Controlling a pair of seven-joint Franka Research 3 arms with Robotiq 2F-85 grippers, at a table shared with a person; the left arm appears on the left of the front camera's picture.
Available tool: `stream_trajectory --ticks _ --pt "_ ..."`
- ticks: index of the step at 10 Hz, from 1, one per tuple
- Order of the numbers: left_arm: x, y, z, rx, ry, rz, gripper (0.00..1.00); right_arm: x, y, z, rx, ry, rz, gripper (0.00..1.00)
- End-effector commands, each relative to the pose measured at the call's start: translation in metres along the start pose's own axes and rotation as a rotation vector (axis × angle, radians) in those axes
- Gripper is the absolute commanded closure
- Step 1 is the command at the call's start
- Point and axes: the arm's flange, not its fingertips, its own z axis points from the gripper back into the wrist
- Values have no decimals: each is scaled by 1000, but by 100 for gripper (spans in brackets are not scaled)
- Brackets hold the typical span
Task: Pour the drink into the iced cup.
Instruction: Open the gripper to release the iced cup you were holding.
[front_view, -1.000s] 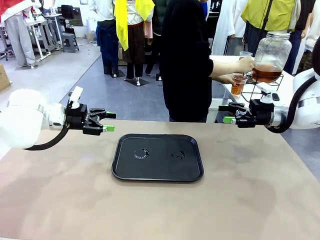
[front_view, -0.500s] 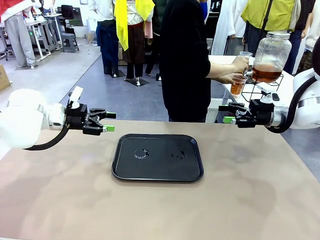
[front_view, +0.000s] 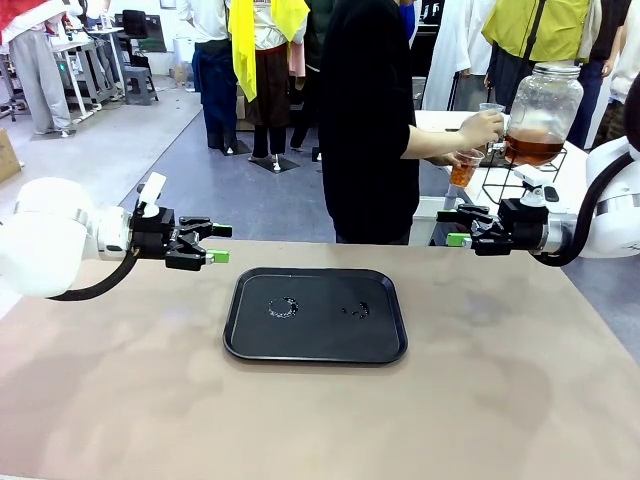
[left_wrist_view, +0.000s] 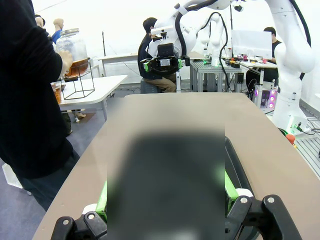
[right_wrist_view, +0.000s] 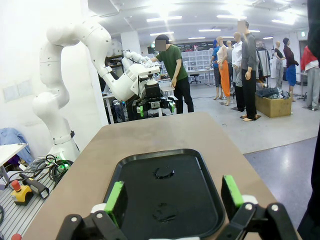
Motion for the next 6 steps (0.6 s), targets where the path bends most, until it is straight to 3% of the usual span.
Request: stream_trajectory --ticks 1,6 --pt "3 2 -1 4 5 9 0 3 -1 0 2 -1 7 0" --pt "3 2 -1 4 5 9 0 3 -1 0 2 -1 7 0"
